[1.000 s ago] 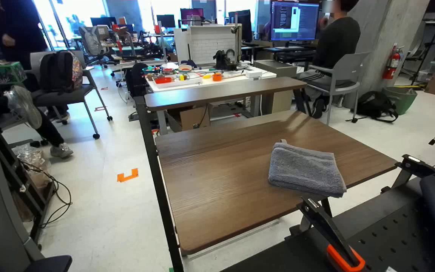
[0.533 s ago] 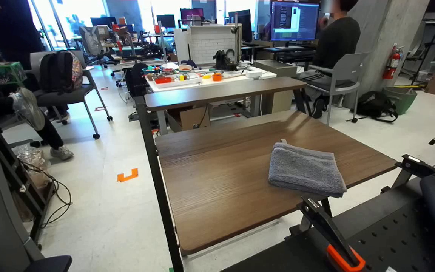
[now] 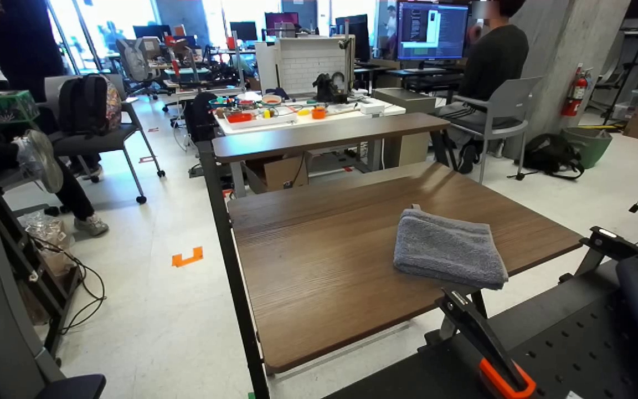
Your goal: Slide the grey towel to the left and to the right.
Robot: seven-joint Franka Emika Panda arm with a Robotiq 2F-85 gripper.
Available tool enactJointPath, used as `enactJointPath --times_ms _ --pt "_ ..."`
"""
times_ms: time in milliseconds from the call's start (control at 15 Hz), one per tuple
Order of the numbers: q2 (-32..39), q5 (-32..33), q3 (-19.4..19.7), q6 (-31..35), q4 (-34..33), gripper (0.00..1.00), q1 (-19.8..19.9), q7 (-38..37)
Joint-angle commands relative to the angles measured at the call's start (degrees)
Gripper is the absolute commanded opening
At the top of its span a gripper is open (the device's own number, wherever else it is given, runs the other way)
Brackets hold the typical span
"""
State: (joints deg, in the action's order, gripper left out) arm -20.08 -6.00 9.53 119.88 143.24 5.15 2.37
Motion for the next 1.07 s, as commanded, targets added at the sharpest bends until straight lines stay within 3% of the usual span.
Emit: enactJointPath --times_ms 0,333,1000 --pt "10.84 2.72 -4.88 7.39 -0.86 1.00 -0.86 -5.45" --pt "27.53 8.96 -7.23 12.19 -6.89 1.00 -1.85 -13.38" --pt "54.39 14.73 -3.14 18.74 -23.12 1.00 -7.40 -21.72"
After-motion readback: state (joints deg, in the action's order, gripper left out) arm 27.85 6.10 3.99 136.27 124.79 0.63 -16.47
